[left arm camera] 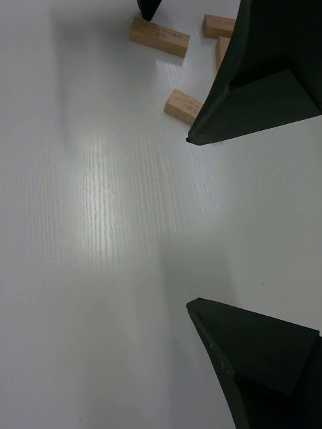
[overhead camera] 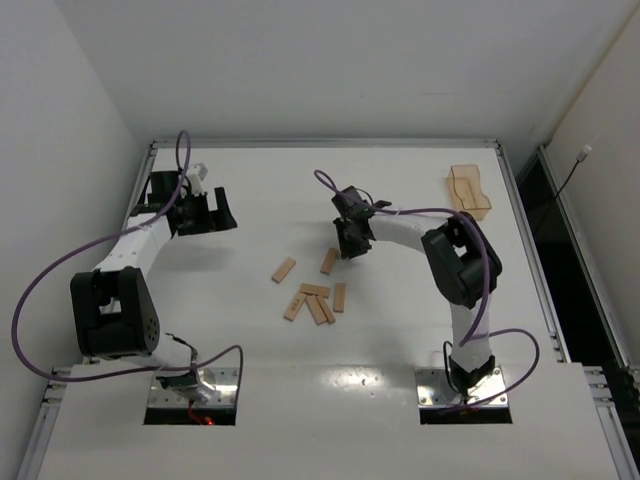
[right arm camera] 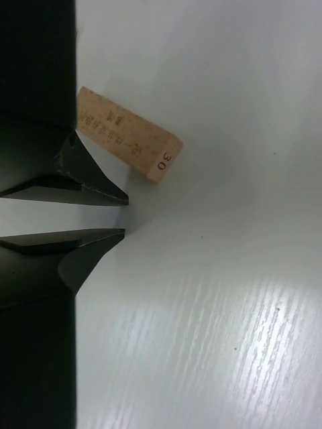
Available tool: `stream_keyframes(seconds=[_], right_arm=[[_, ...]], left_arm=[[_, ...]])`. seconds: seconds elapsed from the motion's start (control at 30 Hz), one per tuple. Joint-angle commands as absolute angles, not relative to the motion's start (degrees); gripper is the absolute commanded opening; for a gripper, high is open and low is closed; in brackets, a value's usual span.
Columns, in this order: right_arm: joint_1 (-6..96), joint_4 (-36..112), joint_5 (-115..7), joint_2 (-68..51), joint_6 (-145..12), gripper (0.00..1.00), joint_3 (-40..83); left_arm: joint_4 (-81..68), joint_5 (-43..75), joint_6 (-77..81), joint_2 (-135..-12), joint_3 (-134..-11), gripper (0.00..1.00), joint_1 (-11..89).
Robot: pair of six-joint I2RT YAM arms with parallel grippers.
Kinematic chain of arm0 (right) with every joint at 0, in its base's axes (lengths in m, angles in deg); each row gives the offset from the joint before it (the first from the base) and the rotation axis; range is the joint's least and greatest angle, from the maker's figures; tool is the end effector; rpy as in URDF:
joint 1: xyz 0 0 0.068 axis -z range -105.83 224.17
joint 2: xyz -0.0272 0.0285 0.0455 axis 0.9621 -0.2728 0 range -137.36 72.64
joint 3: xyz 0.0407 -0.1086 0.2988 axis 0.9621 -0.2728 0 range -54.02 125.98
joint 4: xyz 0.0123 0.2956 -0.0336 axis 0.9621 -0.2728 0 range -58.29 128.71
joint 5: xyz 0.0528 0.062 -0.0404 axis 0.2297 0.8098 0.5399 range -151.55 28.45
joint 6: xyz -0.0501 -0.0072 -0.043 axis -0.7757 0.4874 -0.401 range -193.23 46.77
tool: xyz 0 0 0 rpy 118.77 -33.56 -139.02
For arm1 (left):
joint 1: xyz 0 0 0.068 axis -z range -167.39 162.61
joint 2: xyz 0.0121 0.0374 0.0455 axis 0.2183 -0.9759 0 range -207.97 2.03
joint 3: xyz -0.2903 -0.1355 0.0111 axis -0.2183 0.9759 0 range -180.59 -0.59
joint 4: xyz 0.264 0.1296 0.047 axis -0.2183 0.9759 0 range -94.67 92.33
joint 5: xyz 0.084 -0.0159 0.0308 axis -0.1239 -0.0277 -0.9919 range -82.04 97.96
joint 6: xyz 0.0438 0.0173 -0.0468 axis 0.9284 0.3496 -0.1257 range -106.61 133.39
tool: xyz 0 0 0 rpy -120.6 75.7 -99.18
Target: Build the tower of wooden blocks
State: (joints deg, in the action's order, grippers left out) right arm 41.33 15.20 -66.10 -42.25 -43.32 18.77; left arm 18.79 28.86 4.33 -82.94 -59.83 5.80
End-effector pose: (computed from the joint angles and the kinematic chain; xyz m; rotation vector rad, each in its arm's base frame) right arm 0.3841 0.2430 0.1369 -0.0462 2.7292 0.2144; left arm 0.3541 0.0234 0.2632 -0.1682 2.3995 -0.4600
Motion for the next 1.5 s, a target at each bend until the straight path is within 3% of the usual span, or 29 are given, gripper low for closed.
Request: stream_keyframes(seconds=[0.0, 1.1, 1.47], right_arm=[[40.9, 14.3, -68.3, -45.0, -43.3, 0.18, 21.5], [38.2, 13.1, -65.1, -50.8, -42.7, 0.21, 29.2], [44.5, 14.7, -69.7, -44.4, -44.5, 0.21, 19.9]], left_arm=[[17.2, 28.7, 4.6, -82.6, -61.1, 1.0, 5.7], [17.2, 29.8, 4.6, -83.7, -61.1, 1.0, 5.7], [16.2, 30.2, 5.1, -81.4, -57.7, 1.0, 7.6]])
